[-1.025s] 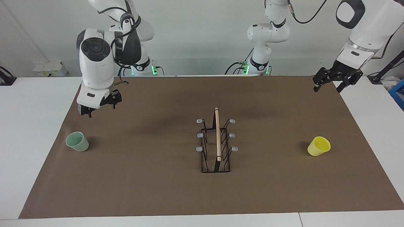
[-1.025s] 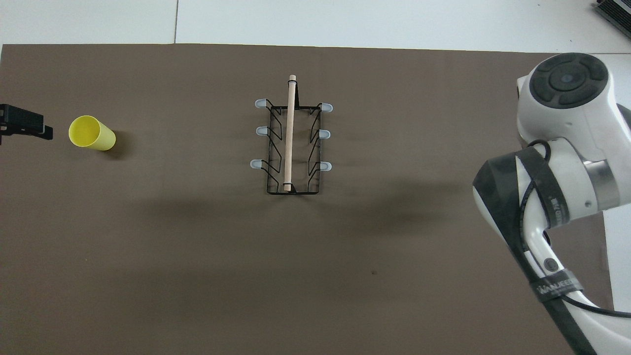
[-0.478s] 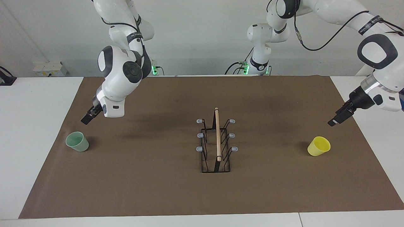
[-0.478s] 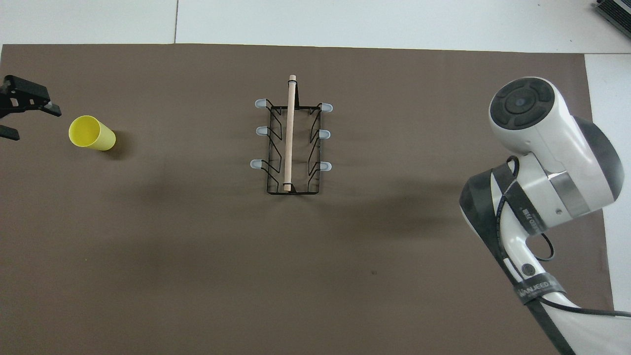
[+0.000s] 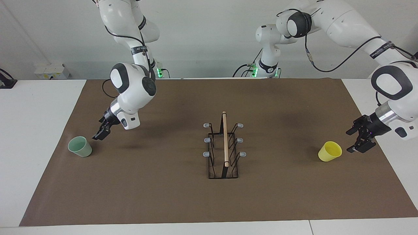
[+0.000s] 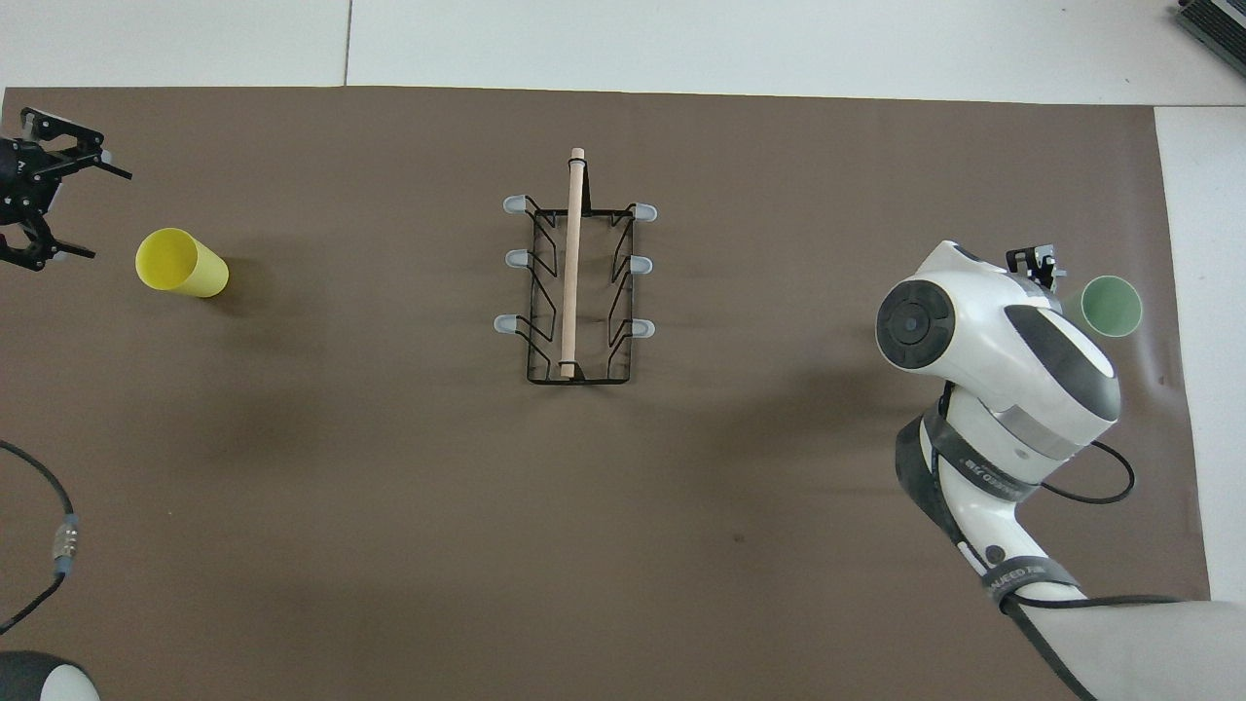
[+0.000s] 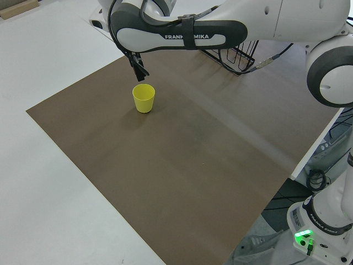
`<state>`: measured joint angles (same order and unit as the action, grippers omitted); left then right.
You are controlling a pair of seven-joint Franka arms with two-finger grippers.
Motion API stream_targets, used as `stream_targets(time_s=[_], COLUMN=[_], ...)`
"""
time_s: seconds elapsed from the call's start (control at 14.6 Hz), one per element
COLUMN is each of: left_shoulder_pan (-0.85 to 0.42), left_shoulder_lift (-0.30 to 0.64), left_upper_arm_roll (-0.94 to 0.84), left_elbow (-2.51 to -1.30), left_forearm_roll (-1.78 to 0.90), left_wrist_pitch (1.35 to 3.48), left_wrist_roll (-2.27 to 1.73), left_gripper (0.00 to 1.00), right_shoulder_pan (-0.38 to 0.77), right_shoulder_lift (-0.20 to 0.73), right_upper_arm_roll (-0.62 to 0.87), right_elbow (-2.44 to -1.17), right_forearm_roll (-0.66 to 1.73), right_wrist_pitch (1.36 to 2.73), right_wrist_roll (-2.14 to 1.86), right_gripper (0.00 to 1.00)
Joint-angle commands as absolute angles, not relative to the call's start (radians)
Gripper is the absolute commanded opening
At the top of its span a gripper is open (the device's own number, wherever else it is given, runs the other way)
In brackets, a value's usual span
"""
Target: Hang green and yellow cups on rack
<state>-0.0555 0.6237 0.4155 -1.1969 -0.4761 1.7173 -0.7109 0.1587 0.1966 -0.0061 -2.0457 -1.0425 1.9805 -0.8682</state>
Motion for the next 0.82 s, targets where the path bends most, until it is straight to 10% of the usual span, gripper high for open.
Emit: stream_targets(time_s=[0.0,0.75], left_shoulder_pan=[-0.003,0.06], left_shoulder_lift=[0.715,0.758], left_upper_arm_roll=[0.429,0.476], left_elbow=[-1.123,-1.265], left_forearm_roll=[-0.535,-0.794], left_wrist_pitch=[1.764,1.853], left_wrist_roll=[-0.732,-0.899], left_gripper=[1.0,1.0], right_shoulder_pan=[0.146,0.083], right_shoulder_lift=[0.259,0.374], right_upper_arm_roll=[0.0,0.0], right_elbow=[-2.068,-2.109], right_forearm_roll=[-1.121,-1.437], right_wrist_pitch=[2.006,2.086], right_wrist_roll=[-0.849,-0.574], right_gripper=[1.0,1.0])
